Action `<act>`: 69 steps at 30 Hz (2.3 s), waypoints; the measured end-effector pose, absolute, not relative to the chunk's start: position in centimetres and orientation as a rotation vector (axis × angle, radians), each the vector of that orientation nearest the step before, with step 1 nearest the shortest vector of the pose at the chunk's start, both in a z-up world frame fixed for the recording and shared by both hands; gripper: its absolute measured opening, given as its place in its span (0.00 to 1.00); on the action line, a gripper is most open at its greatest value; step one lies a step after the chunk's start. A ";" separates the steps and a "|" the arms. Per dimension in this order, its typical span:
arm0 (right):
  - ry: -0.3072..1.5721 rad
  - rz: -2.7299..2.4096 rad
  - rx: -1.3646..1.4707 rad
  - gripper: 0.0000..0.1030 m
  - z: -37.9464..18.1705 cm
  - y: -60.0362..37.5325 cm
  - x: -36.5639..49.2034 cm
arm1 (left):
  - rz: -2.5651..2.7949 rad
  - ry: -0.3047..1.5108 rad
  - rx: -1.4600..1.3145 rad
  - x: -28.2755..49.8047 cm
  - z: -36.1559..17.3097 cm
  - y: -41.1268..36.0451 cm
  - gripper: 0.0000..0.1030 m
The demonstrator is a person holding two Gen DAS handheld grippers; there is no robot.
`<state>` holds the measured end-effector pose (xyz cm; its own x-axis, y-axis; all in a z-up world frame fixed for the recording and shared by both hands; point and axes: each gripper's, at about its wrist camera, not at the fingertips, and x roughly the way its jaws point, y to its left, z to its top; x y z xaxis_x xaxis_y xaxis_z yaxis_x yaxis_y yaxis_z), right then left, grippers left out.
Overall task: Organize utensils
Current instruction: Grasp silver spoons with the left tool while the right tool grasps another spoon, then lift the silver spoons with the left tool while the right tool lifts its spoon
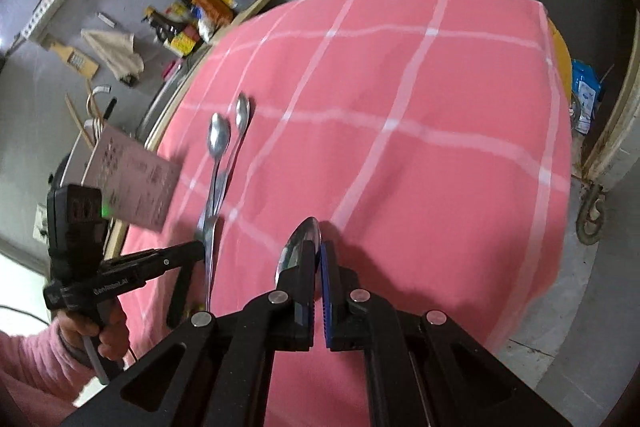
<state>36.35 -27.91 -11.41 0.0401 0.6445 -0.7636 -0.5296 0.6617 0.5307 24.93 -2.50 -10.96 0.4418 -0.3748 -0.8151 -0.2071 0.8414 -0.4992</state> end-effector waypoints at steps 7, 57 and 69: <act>1.257 0.927 0.038 0.04 -11.4 -27.5 35.2 | -0.165 1.190 -0.629 23.9 -11.3 -3.6 0.00; 1.204 0.860 0.394 0.03 -11.5 -30.4 30.2 | -0.260 1.212 -0.431 30.5 -11.5 -9.5 0.00; 0.995 0.868 0.387 0.02 -5.6 -31.7 27.8 | -0.239 0.968 -0.331 29.1 -7.0 -9.9 0.00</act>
